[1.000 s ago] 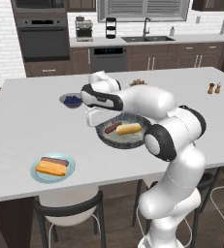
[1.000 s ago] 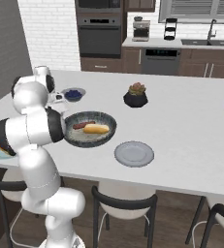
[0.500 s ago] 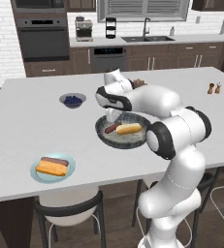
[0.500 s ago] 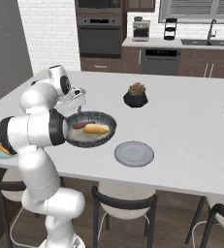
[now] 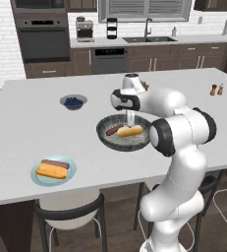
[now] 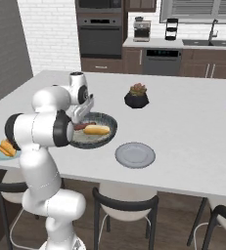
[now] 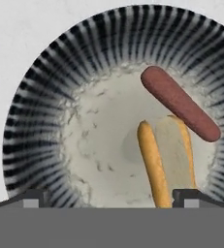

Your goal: Place one bun and one sausage from the bowl on each plate.

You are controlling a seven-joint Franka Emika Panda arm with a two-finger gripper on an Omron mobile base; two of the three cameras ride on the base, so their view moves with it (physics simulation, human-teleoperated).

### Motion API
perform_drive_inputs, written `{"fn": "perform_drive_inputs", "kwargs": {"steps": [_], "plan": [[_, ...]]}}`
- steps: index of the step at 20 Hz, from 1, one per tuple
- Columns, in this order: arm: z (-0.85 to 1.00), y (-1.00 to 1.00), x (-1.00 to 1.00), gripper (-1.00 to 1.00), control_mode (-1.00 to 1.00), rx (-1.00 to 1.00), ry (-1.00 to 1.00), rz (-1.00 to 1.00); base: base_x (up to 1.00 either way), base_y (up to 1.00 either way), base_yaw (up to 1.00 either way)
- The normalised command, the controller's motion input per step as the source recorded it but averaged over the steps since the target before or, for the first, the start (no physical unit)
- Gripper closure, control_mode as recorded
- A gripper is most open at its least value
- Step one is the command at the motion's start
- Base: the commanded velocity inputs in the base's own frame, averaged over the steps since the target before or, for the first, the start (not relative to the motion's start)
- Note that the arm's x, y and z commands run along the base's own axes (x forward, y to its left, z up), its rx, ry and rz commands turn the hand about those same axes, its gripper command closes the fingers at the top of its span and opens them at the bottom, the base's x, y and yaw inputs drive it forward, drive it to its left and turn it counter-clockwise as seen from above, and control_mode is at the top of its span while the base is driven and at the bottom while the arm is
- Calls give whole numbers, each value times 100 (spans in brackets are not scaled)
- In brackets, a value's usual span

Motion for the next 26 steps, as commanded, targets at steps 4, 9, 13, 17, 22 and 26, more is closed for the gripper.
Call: {"fn": "perform_drive_inputs", "kwargs": {"steps": [4, 9, 13, 17, 22, 26], "plan": [[-22, -3, 17, -100, -100, 0, -2, 17, 0, 0, 0], [-25, -10, 18, -100, -100, -2, -5, 17, 0, 0, 0], [0, -15, 2, -100, -100, 0, -9, 27, 0, 0, 0], [-4, -33, 3, -100, -100, 0, -3, 24, 0, 0, 0], [-10, -4, 7, -100, -100, 0, -2, 19, 0, 0, 0], [0, 0, 7, -100, -100, 0, -5, 16, 0, 0, 0]]}}
